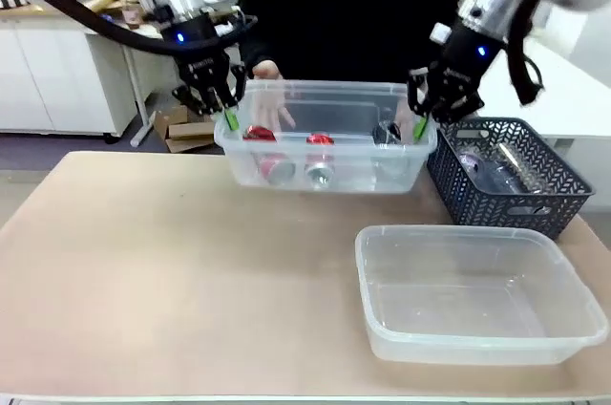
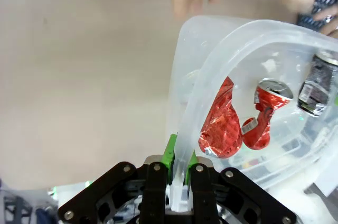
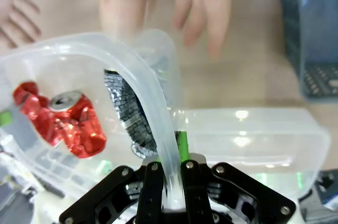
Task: Sort the waste into each basket.
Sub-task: Offer the picked Organizing box to the human, then release the Organizing box you were holding.
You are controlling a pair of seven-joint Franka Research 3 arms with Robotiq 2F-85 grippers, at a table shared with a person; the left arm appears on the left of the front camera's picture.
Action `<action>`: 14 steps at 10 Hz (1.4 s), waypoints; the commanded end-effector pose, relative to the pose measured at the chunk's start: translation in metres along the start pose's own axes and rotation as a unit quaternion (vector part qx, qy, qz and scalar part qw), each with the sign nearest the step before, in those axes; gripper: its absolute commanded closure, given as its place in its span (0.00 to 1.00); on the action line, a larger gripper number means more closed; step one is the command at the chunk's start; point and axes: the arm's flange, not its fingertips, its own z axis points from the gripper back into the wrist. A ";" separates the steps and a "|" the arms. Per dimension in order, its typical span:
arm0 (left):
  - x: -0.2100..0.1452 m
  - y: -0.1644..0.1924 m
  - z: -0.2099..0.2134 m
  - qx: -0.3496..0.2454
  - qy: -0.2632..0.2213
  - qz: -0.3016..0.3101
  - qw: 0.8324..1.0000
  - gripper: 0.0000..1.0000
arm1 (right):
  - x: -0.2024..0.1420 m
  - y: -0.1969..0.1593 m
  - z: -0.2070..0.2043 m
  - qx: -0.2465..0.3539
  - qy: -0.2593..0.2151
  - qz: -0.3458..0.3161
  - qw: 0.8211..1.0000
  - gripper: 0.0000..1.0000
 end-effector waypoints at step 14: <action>0.051 0.015 -0.015 -0.022 0.010 0.018 1.000 0.93 | 0.075 -0.012 -0.024 0.014 0.060 -0.026 0.998 0.95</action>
